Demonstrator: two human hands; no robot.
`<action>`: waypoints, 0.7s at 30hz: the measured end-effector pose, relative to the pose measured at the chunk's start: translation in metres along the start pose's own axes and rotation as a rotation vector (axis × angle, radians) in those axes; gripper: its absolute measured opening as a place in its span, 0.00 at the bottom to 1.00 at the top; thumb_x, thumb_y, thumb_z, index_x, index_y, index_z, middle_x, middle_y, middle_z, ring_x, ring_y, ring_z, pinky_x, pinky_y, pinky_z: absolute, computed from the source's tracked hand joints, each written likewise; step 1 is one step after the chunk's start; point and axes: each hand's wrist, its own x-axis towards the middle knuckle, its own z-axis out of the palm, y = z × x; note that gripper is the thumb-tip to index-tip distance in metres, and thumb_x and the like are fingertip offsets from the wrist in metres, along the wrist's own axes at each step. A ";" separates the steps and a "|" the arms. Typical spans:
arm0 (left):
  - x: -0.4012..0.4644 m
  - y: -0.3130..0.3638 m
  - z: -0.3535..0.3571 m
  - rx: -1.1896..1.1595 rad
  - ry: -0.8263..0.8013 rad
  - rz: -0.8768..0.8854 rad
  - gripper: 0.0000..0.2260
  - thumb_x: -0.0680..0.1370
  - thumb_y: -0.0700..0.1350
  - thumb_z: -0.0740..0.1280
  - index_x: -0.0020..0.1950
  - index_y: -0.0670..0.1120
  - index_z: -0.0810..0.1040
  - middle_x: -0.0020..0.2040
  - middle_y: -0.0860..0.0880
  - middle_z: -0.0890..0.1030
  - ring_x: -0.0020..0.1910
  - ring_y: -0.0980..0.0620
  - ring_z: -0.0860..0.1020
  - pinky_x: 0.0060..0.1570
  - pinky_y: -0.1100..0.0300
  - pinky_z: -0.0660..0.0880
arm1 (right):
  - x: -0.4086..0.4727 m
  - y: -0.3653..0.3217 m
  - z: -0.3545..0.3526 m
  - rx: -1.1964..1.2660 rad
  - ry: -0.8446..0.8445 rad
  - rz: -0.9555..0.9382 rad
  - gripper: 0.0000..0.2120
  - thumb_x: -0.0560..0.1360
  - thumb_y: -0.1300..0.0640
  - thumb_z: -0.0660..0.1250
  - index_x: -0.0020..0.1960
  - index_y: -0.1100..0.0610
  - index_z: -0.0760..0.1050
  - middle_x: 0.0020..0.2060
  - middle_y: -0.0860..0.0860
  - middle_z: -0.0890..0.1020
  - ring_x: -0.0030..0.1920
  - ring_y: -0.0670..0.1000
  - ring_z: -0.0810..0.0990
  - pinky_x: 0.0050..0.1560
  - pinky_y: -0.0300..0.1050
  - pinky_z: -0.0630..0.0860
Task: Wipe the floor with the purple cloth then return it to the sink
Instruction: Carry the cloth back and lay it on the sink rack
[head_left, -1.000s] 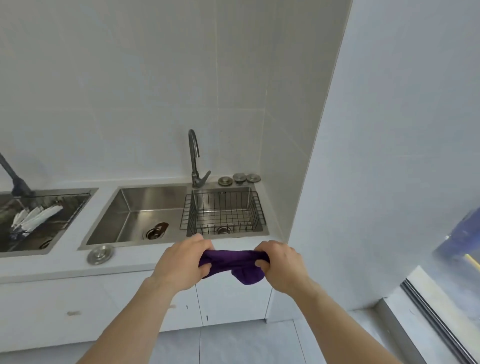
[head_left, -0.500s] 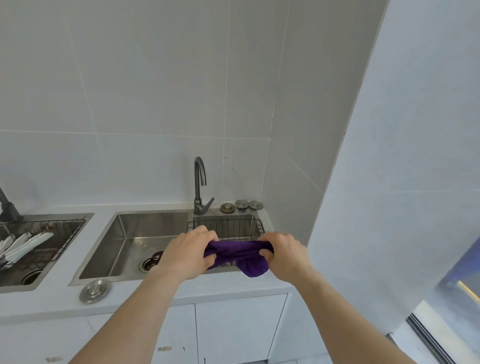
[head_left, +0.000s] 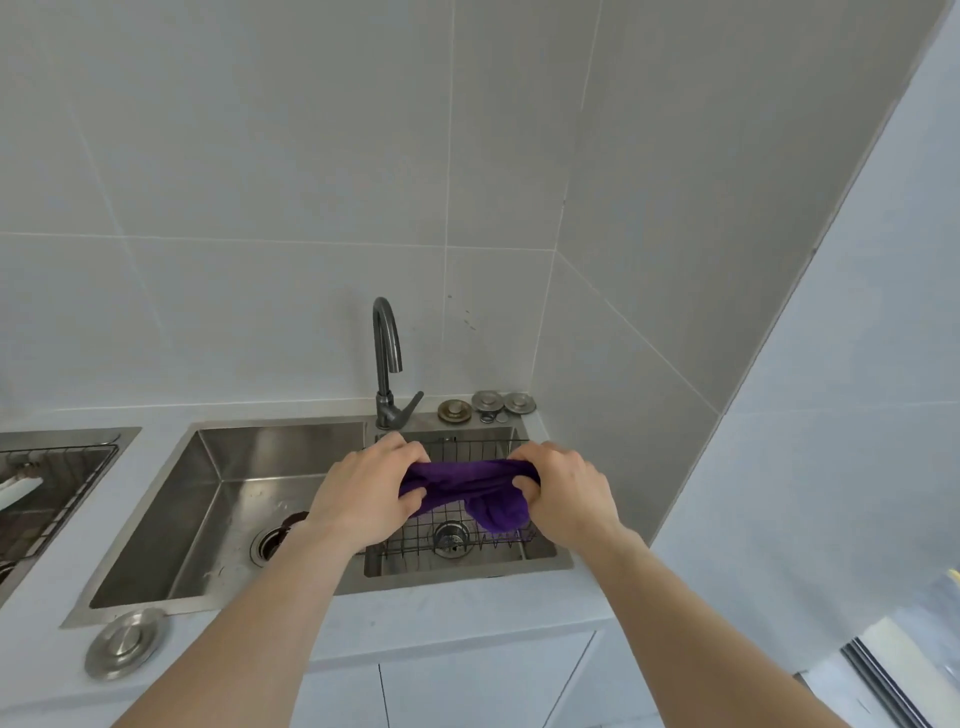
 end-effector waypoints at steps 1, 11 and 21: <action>0.014 -0.006 0.006 -0.006 -0.003 -0.006 0.11 0.78 0.51 0.69 0.60 0.56 0.76 0.57 0.57 0.76 0.51 0.50 0.80 0.47 0.58 0.70 | 0.016 0.005 0.007 0.005 -0.006 0.000 0.12 0.82 0.55 0.64 0.64 0.47 0.76 0.55 0.48 0.81 0.53 0.55 0.80 0.45 0.47 0.72; 0.160 -0.068 0.100 -0.042 -0.088 -0.112 0.15 0.78 0.51 0.69 0.63 0.56 0.72 0.60 0.55 0.75 0.53 0.48 0.80 0.49 0.54 0.79 | 0.178 0.069 0.097 0.044 -0.124 0.046 0.10 0.80 0.55 0.66 0.60 0.46 0.76 0.53 0.46 0.81 0.54 0.53 0.79 0.53 0.52 0.78; 0.225 -0.117 0.200 -0.096 -0.202 -0.212 0.12 0.78 0.46 0.68 0.58 0.54 0.68 0.58 0.53 0.77 0.42 0.51 0.71 0.46 0.55 0.73 | 0.244 0.117 0.203 0.017 -0.267 0.082 0.13 0.81 0.55 0.64 0.65 0.48 0.75 0.55 0.47 0.81 0.54 0.52 0.78 0.56 0.50 0.76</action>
